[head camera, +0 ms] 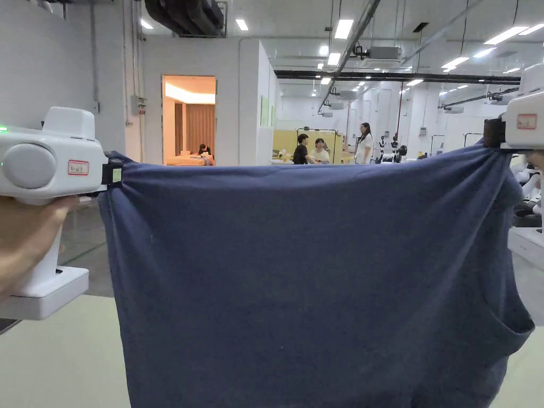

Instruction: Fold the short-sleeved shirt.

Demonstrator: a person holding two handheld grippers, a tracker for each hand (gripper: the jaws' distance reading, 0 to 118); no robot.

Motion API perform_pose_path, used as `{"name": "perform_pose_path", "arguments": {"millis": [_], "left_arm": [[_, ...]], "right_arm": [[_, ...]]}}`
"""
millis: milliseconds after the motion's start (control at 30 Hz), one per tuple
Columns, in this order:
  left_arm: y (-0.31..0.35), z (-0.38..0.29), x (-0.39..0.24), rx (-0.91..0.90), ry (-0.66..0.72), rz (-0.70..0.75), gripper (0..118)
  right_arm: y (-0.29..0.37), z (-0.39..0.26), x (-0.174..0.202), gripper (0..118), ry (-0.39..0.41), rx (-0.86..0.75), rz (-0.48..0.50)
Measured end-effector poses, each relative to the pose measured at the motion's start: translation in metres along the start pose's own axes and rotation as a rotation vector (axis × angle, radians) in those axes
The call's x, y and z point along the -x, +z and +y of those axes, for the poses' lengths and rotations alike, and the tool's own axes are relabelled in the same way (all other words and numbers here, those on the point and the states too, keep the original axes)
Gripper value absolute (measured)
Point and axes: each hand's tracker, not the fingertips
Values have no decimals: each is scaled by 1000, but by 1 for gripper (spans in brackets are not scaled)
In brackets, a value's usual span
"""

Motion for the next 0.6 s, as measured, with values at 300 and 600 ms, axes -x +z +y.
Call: {"name": "perform_pose_path", "arguments": {"millis": [300, 600], "left_arm": [[-9, -110, -9, 183, 57, -87, 0], [124, -186, 10, 152, 183, -157, 0]], "right_arm": [[-5, -107, 4, 6, -42, 163, 99], [102, -167, -29, 6, -63, 200, 183]]}}
